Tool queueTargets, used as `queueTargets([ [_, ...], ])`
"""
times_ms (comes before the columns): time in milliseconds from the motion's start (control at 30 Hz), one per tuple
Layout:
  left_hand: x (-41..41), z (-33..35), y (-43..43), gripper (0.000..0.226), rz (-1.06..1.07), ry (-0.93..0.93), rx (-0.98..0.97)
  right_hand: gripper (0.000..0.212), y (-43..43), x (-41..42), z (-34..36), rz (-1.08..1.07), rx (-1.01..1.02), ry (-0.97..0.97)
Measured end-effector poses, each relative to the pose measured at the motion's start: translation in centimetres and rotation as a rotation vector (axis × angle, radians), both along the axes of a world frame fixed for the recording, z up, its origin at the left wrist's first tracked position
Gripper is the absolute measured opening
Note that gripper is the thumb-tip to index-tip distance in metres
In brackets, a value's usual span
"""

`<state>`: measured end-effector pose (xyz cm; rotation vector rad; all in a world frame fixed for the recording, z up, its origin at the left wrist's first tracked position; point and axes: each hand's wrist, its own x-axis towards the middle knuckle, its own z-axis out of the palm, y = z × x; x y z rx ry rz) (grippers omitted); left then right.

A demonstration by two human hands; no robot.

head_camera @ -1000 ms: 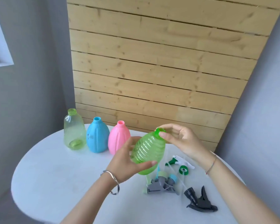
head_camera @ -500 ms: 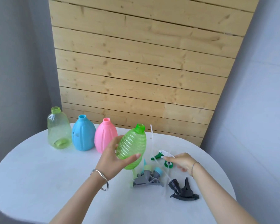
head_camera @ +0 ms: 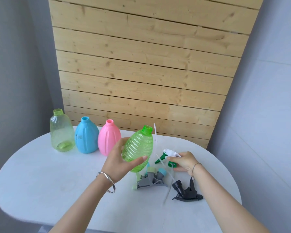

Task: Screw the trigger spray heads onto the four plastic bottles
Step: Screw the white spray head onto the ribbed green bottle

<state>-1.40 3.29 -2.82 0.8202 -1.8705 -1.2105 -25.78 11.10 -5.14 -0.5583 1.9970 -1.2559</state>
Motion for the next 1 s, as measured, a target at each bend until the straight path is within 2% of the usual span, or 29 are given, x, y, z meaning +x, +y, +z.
queueTargets([
  [67, 0.2, 0.2, 0.1, 0.074, 0.000, 0.008, -0.001, 0.043, -0.1, -0.1, 0.7, -0.058, -0.044, 0.054],
  [167, 0.5, 0.5, 0.1, 0.073, 0.011, 0.038, 0.010, 0.023, -0.3, -0.8, 2.2, -0.160, -0.136, 0.159],
  [267, 0.8, 0.6, 0.2, 0.081, 0.019, 0.046, 0.023, 0.024, -0.7, -1.4, 3.6, -0.223, -0.207, 0.221],
  [400, 0.9, 0.8, 0.5, 0.080, 0.023, 0.050, 0.017, 0.027, -1.1, -1.6, 4.6, -0.238, -0.250, 0.194],
  [500, 0.9, 0.7, 0.5, 0.077, 0.021, 0.047, 0.024, 0.026, -0.8, -1.4, 5.7, -0.272, -0.292, 0.306],
  [700, 1.0, 0.7, 0.1, 0.078, 0.035, -0.010, 0.018, 0.010, 0.8, 0.3, 10.8, -0.299, -0.593, 0.485],
  [767, 1.3, 0.8, 0.0, 0.076, 0.042, -0.049, -0.002, 0.007, 1.3, 1.5, 12.2, -0.309, -0.791, 0.337],
  [867, 2.1, 1.1, -0.5, 0.073, 0.090, -0.105, -0.040, 0.022, 1.7, 3.4, 13.5, -0.259, -1.030, 0.059],
  [1000, 3.0, 1.1, -0.7, 0.075, 0.130, -0.135, -0.045, 0.024, 1.6, 5.1, 14.6, -0.182, -1.140, -0.041],
])
